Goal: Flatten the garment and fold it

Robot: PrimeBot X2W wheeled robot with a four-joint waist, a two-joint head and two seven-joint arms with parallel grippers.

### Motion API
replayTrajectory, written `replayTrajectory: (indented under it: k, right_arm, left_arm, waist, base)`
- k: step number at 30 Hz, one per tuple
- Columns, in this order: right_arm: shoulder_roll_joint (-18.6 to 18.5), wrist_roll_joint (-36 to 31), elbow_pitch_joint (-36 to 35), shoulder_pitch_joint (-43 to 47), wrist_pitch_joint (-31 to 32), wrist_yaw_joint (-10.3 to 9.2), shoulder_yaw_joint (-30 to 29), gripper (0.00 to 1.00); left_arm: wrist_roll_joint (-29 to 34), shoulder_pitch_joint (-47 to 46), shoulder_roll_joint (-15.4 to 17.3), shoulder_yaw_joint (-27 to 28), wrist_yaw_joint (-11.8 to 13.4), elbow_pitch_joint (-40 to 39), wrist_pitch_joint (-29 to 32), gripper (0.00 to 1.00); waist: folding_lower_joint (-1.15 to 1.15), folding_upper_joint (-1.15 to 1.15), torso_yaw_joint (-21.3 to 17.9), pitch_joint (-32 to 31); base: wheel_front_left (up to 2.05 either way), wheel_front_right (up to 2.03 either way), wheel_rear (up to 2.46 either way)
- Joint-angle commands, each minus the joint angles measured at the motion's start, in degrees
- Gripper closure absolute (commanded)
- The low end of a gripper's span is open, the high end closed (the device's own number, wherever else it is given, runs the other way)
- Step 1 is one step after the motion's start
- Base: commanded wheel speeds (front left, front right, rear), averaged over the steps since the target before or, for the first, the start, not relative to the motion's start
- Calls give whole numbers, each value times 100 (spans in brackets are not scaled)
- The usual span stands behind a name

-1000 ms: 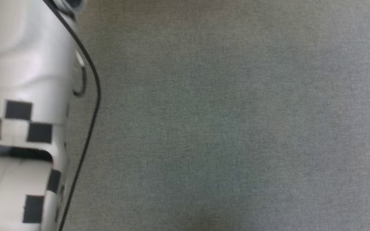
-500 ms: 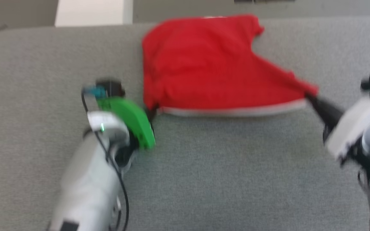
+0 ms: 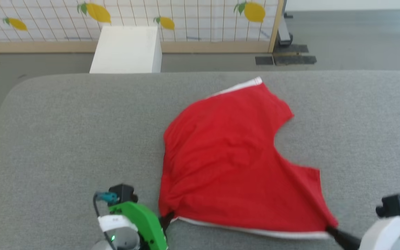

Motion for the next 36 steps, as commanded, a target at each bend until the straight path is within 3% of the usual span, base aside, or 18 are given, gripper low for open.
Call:
replayTrajectory:
  k: [1,5,9,17,26,36]
  right_arm:
    - [27,51,-120,191,164,-8,-22,100]
    - [-10,205,-467,564,676,-8,7,100]
    - [37,191,-748,553,751,-8,-132,100]
    - [-125,-69,-719,-570,552,-8,-144,100]
    - [-454,-506,231,-2668,315,-8,178,100]
    - [-519,-908,1730,-4610,-182,-8,616,100]
  left_arm:
    - [-49,193,124,42,126,-180,72,100]
    - [-68,547,288,134,429,-717,253,100]
    - [-195,745,289,285,604,-1159,270,100]
    - [-486,406,75,637,738,-1518,90,100]
    - [-488,-462,-62,834,767,-1366,-173,100]
    - [-433,-1276,-121,891,676,-1166,-386,100]
  waist:
    - [1,0,4,-121]
    - [1,0,-14,-151]
    - [1,0,-41,-129]
    - [1,0,-28,219]
    - [1,0,43,1051]
    - [1,0,279,1929]
  base:
    - [0,0,0]
    - [0,0,0]
    - [0,0,0]
    - [0,0,0]
    - [0,0,0]
    - [0,0,0]
